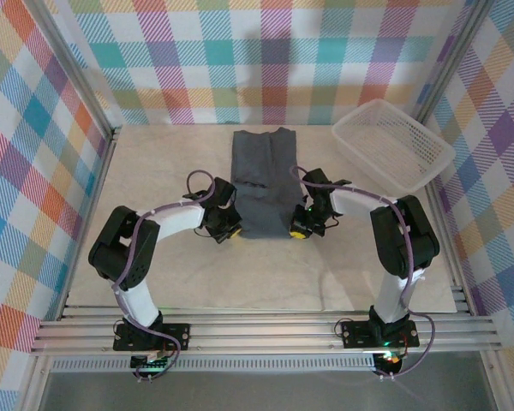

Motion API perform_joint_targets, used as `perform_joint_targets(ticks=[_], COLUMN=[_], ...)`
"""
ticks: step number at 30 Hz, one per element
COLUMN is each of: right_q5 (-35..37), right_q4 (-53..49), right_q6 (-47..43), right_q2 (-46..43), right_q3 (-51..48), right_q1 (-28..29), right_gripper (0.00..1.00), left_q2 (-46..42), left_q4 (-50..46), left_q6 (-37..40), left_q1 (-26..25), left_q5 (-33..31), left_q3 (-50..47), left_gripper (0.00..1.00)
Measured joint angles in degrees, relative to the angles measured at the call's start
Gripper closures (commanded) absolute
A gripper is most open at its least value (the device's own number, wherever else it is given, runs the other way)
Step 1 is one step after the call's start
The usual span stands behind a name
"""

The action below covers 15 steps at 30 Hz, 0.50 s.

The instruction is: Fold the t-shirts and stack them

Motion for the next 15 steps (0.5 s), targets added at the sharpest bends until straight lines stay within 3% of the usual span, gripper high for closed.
perform_joint_targets(ticks=[5,15], right_q5=[-0.02,-1.75], right_q4=[-1.51,-6.12], right_q6=[-1.88,-4.11], right_q2=[-0.5,-10.25], right_q3=[0.66,-3.26], right_q1=[0.0,3.67], right_gripper=[1.0,1.0], left_q2=[-3.26,-23.87], left_q4=[1.81,2.45], left_q6=[0.76,0.48], left_q1=[-0.26,-4.85], left_q5=[-0.68,2.64], left_q3=[-3.21,-18.47], left_gripper=[1.0,1.0])
